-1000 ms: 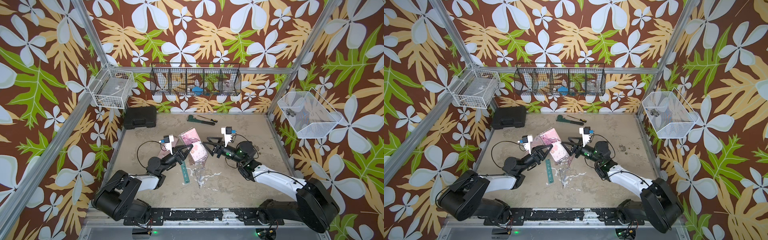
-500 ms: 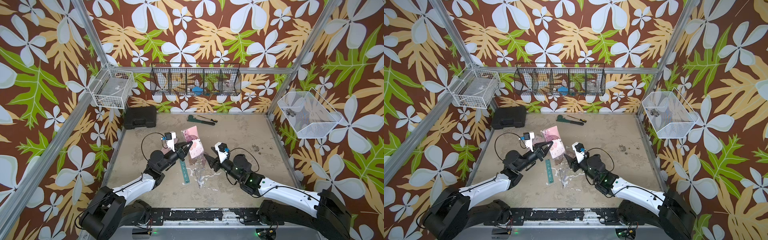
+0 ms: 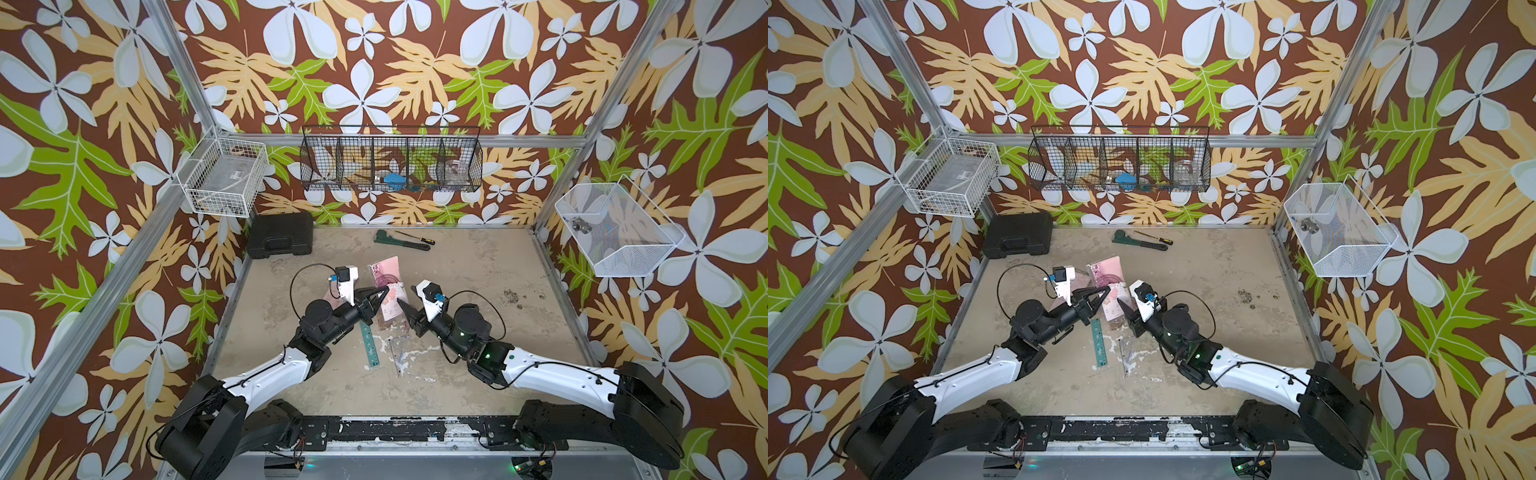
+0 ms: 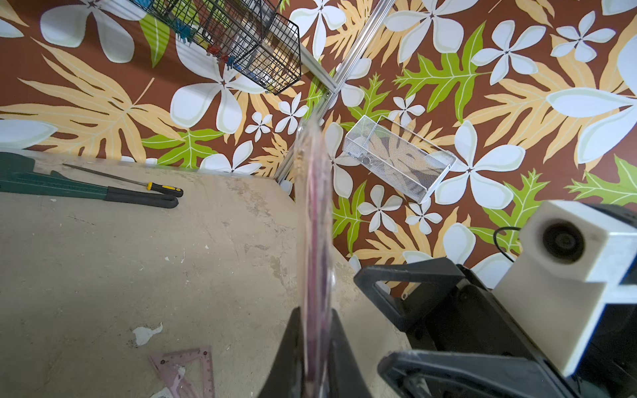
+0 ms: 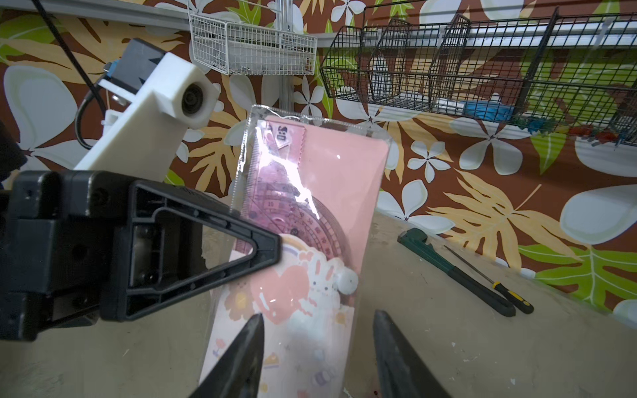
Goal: Open the ruler set and take out the ruler
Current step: Open the ruler set bag.
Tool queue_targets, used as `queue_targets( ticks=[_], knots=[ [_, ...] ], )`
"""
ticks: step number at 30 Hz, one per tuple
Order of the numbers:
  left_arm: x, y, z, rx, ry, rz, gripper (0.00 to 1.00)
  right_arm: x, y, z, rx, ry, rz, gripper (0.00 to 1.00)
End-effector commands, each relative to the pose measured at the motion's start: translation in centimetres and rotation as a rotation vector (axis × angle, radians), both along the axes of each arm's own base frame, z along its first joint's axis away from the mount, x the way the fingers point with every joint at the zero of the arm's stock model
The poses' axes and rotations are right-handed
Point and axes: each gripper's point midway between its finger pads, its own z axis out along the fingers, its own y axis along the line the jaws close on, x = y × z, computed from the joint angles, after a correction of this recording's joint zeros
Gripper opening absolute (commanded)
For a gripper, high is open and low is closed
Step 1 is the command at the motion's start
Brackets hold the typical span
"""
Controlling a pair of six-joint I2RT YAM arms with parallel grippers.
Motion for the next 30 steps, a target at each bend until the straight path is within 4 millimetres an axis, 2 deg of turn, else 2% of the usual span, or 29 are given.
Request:
queue_targets(
  ticks=[1, 4, 9, 18, 24, 30],
  knots=[
    [-0.2, -0.3, 0.5, 0.003, -0.026, -0.017, 0.00, 1.2, -0.1, 0.2, -0.013, -0.005, -0.057, 0.48],
    [-0.3, -0.4, 0.6, 0.006, -0.030, -0.023, 0.00, 2.3, -0.2, -0.7, -0.050, 0.017, -0.116, 0.38],
    [-0.4, -0.4, 0.7, 0.011, -0.037, -0.025, 0.00, 4.0, -1.0, -2.0, -0.109, 0.046, -0.231, 0.28],
    [-0.4, -0.5, 0.7, 0.014, -0.043, -0.029, 0.00, 5.2, -0.9, -3.4, -0.162, 0.085, -0.286, 0.03],
    [-0.6, -0.5, 0.7, 0.015, -0.040, -0.036, 0.00, 6.0, -1.5, -3.3, -0.142, 0.105, -0.304, 0.00],
    [-0.5, -0.6, 0.3, 0.020, -0.031, -0.043, 0.00, 5.7, -1.7, -2.2, -0.079, 0.130, -0.220, 0.00]
  ],
)
